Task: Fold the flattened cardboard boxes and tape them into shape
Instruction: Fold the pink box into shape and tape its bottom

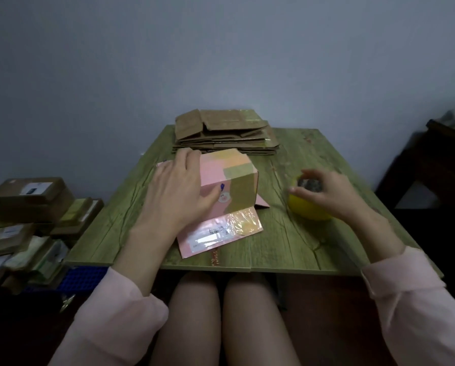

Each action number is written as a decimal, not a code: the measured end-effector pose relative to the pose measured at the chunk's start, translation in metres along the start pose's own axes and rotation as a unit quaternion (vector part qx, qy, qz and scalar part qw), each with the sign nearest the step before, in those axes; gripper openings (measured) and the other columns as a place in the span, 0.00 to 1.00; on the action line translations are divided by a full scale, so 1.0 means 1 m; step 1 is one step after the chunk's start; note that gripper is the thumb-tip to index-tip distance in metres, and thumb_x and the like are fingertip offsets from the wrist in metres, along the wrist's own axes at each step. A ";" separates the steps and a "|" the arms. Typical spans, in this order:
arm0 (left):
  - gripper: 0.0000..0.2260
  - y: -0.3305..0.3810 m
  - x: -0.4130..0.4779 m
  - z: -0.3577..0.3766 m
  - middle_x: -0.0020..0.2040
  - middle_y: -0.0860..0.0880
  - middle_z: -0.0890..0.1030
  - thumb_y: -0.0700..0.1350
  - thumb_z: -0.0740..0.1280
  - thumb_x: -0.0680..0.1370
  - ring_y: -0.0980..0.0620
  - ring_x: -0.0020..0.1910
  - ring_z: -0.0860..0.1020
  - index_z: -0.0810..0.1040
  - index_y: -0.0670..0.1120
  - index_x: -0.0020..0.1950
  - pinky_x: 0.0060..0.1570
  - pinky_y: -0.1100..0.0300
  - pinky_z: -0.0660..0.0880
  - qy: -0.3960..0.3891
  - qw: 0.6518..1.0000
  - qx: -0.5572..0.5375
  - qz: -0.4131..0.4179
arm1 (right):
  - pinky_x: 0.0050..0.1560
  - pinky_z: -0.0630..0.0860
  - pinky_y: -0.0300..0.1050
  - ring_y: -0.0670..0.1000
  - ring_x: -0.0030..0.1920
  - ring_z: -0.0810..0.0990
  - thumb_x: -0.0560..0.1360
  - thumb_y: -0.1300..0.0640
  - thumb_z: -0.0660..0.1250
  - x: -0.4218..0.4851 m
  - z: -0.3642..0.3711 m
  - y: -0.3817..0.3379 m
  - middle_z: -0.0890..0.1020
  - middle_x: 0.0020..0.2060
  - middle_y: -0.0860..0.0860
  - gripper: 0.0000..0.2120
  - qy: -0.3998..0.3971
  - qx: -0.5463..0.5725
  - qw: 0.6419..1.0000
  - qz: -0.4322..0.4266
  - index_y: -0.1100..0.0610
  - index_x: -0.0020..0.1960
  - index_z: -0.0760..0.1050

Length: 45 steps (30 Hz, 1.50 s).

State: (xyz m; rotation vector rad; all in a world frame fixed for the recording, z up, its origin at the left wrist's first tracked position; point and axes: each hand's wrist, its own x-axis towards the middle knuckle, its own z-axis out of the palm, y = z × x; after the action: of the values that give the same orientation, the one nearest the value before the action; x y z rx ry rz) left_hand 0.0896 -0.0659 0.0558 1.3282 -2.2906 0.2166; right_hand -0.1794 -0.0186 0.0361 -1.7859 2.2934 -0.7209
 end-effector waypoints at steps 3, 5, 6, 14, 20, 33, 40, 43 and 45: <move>0.25 0.003 0.004 -0.002 0.63 0.45 0.71 0.58 0.61 0.76 0.46 0.61 0.70 0.68 0.42 0.65 0.66 0.50 0.62 0.012 1.000 -0.006 -0.003 | 0.60 0.74 0.50 0.53 0.58 0.77 0.68 0.44 0.74 -0.002 -0.004 0.011 0.79 0.58 0.53 0.30 -0.055 -0.052 0.997 0.022 0.55 0.66 0.72; 0.25 0.000 0.008 -0.001 0.64 0.45 0.72 0.58 0.61 0.76 0.46 0.66 0.67 0.69 0.42 0.65 0.70 0.49 0.58 0.013 1.000 0.000 0.003 | 0.51 0.75 0.44 0.50 0.51 0.78 0.69 0.47 0.74 -0.001 -0.001 0.015 0.81 0.53 0.52 0.22 -0.063 -0.043 0.997 0.020 0.56 0.59 0.77; 0.25 0.000 0.009 0.000 0.66 0.44 0.71 0.57 0.62 0.76 0.46 0.69 0.65 0.69 0.42 0.66 0.71 0.49 0.56 0.018 1.000 -0.003 0.004 | 0.46 0.73 0.41 0.49 0.47 0.78 0.70 0.48 0.73 -0.002 0.000 0.014 0.82 0.50 0.52 0.16 -0.056 -0.043 0.998 0.005 0.56 0.53 0.79; 0.16 0.037 0.003 -0.002 0.60 0.51 0.76 0.49 0.65 0.77 0.55 0.57 0.74 0.73 0.45 0.62 0.58 0.57 0.71 0.006 0.966 -0.251 0.068 | 0.44 0.73 0.33 0.41 0.40 0.79 0.73 0.50 0.70 -0.009 -0.017 0.002 0.82 0.37 0.45 0.09 0.107 0.197 0.969 -0.109 0.55 0.47 0.81; 0.22 0.081 0.009 -0.008 0.61 0.53 0.76 0.43 0.68 0.76 0.62 0.58 0.76 0.67 0.45 0.68 0.58 0.67 0.72 -0.058 0.821 -0.568 -0.024 | 0.54 0.77 0.48 0.53 0.47 0.82 0.71 0.50 0.70 -0.029 -0.036 -0.026 0.83 0.43 0.49 0.08 0.141 0.343 0.903 -0.218 0.53 0.47 0.79; 0.14 0.092 0.002 -0.028 0.42 0.56 0.84 0.33 0.73 0.69 0.58 0.45 0.82 0.77 0.47 0.49 0.45 0.67 0.76 0.063 0.734 -0.676 0.037 | 0.57 0.78 0.52 0.49 0.61 0.77 0.71 0.58 0.67 -0.058 -0.058 -0.044 0.80 0.55 0.52 0.10 0.188 0.493 0.828 -0.188 0.56 0.52 0.75; 0.09 0.063 -0.023 -0.007 0.38 0.55 0.77 0.41 0.72 0.69 0.61 0.38 0.75 0.74 0.47 0.44 0.39 0.69 0.71 0.151 0.885 -0.411 0.158 | 0.41 0.80 0.45 0.45 0.49 0.82 0.52 0.24 0.69 -0.044 -0.064 -0.067 0.84 0.48 0.45 0.39 -0.051 0.550 0.828 -0.097 0.46 0.56 0.77; 0.13 0.051 -0.031 -0.005 0.40 0.55 0.72 0.33 0.66 0.66 0.65 0.37 0.67 0.69 0.48 0.42 0.40 0.79 0.62 0.180 0.901 -0.344 0.193 | 0.46 0.79 0.47 0.47 0.54 0.81 0.59 0.33 0.72 -0.040 -0.061 -0.077 0.82 0.54 0.47 0.29 -0.090 0.533 0.830 -0.140 0.46 0.56 0.79; 0.16 0.039 -0.032 -0.003 0.42 0.53 0.73 0.29 0.65 0.63 0.60 0.38 0.71 0.68 0.48 0.42 0.41 0.78 0.63 0.201 0.904 -0.323 0.198 | 0.48 0.79 0.48 0.48 0.55 0.80 0.65 0.41 0.70 -0.038 -0.059 -0.082 0.82 0.55 0.48 0.23 -0.078 0.512 0.841 -0.159 0.48 0.57 0.78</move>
State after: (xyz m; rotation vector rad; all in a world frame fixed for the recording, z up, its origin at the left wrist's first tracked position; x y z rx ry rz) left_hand 0.0705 -0.0193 0.0470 0.4293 -1.9836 -0.1278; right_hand -0.1205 0.0197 0.1182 -1.5330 1.0660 -1.4190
